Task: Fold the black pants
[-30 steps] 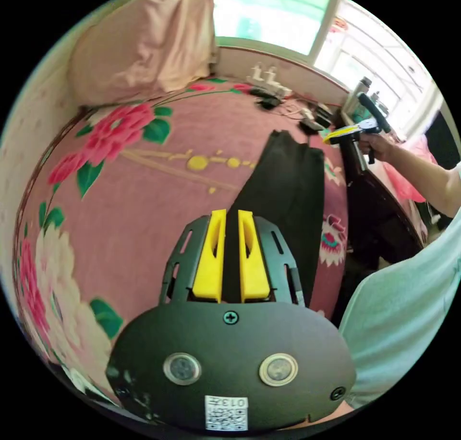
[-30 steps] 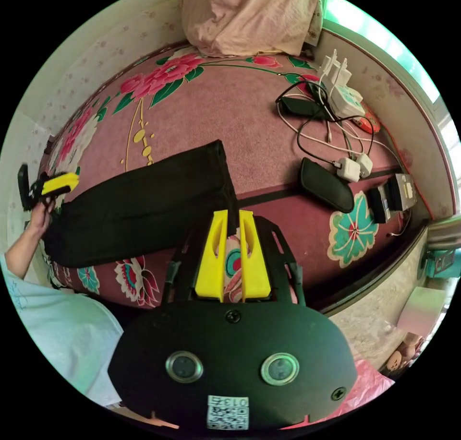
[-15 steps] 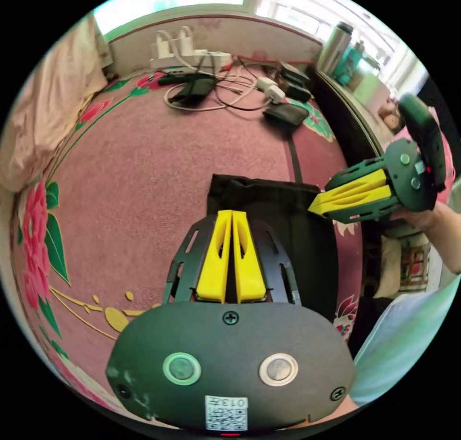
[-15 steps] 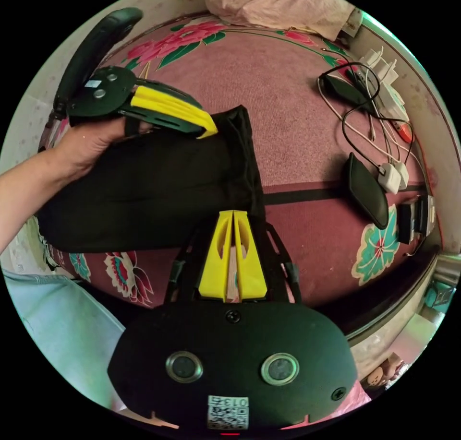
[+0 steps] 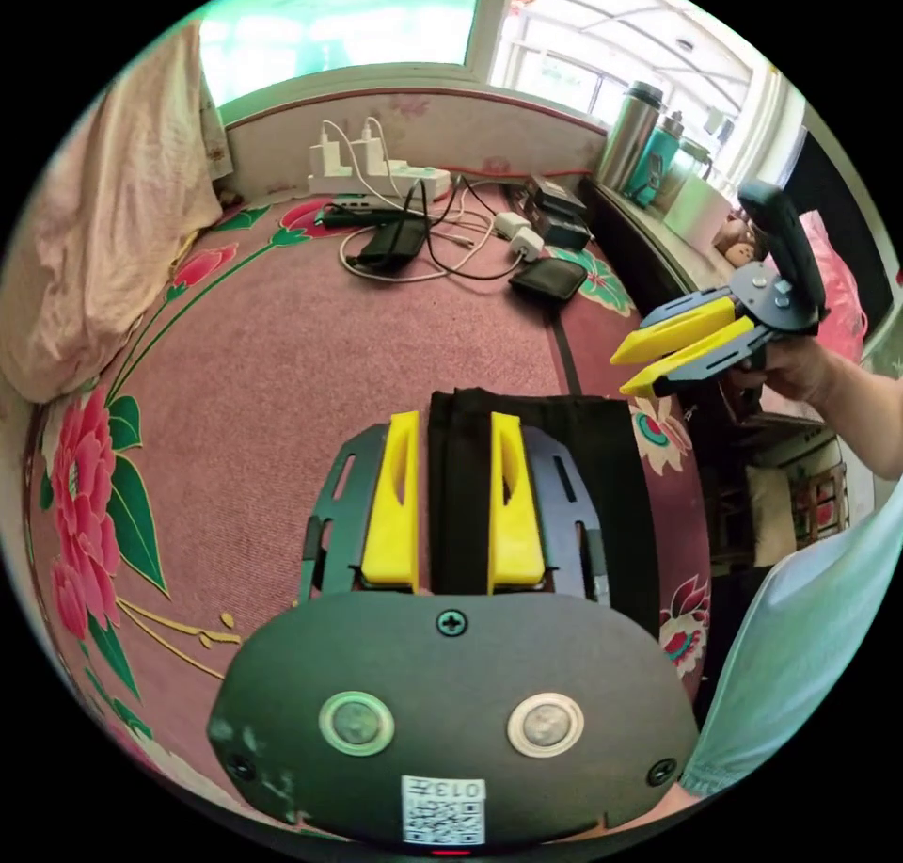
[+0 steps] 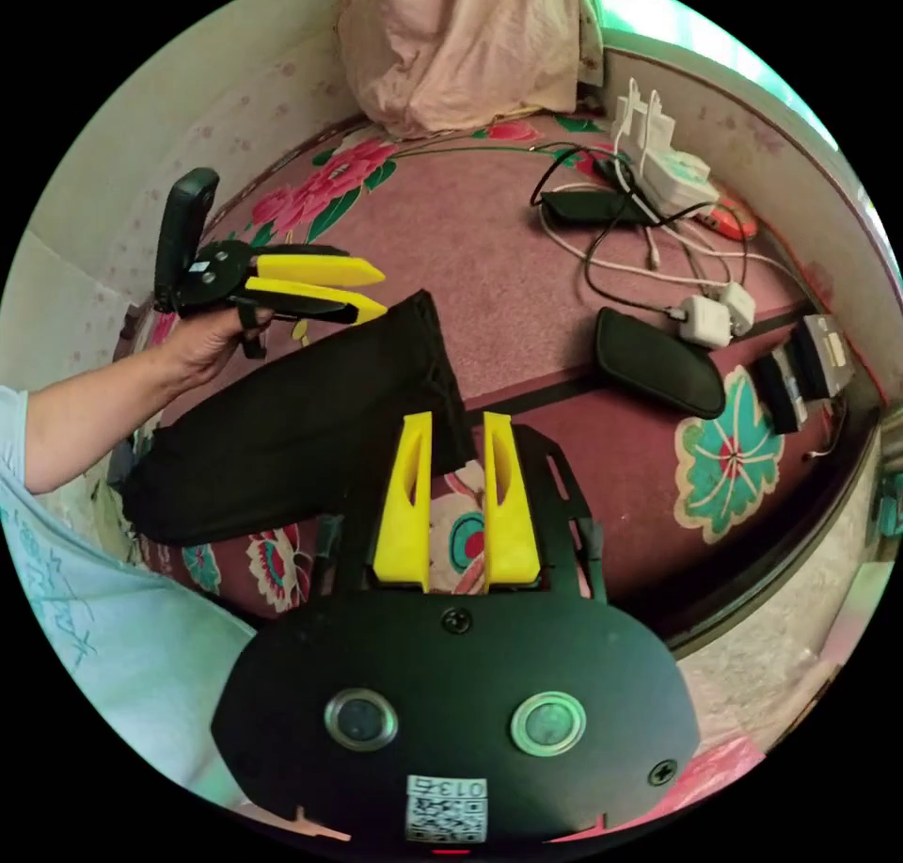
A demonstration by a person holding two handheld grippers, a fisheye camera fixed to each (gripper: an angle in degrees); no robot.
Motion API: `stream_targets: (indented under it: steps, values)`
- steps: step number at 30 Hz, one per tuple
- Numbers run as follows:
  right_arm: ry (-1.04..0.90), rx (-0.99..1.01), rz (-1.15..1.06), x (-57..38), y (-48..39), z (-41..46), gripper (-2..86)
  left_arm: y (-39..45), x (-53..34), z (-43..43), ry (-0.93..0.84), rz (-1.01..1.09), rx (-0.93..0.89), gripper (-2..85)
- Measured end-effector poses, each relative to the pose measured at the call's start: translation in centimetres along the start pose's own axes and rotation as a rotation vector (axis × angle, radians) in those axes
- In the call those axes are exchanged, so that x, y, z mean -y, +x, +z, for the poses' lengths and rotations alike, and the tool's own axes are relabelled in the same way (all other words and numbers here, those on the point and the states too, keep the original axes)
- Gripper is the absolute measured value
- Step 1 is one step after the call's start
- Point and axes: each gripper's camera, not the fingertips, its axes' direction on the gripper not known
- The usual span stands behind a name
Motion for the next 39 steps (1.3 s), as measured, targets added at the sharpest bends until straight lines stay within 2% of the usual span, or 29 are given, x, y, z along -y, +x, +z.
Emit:
stream_targets:
  steps: [3, 6, 11, 16, 20, 23, 27, 31, 35, 39]
  values:
    - [-0.067, 0.055, -0.003, 1.3, 0.6, -0.3, 10.3, -0.7, 0.8, 1.2, -0.090, 0.043, -0.034, 16.0]
    - [-0.117, -0.024, 0.016, 2.1, 0.9, -0.4, 11.3, -1.8, 1.4, 2.4, -0.160, 0.039, -0.094, 15.5]
    - [-0.185, -0.063, 0.075, 2.6, 1.3, 0.2, 9.4, -1.4, 1.8, 1.9, -0.202, 0.090, -0.049, 13.8]
    - [-0.170, -0.115, 0.063, 3.6, 0.4, -3.1, 5.0, 1.1, 2.0, 1.2, -0.233, 0.212, 0.018, 6.2]
    - [-0.161, -0.219, -0.015, 4.3, -1.1, -5.3, 3.9, 0.0, 2.1, 0.3, -0.253, 0.182, -0.078, 3.3]
    - [-0.059, -0.157, 0.001, 4.5, -0.5, -10.8, 3.6, -1.8, 0.9, -4.3, -0.111, 0.154, -0.170, 2.8]
    - [0.132, -0.148, -0.207, 3.2, -4.5, -21.0, 3.3, -2.5, -3.7, -13.1, 0.104, 0.191, -0.199, 3.0]
    - [0.240, 0.018, -0.392, 2.1, -10.6, -29.3, 3.1, -1.0, -10.7, -21.3, 0.228, 0.208, -0.151, 3.4]
    - [0.264, 0.146, -0.552, 1.5, -18.0, -33.0, 3.0, 0.9, -18.3, -26.9, 0.277, 0.133, -0.101, 3.6]
    - [0.216, 0.186, -0.655, 1.0, -26.9, -32.6, 3.1, 3.2, -27.5, -29.2, 0.196, -0.038, -0.011, 3.8]
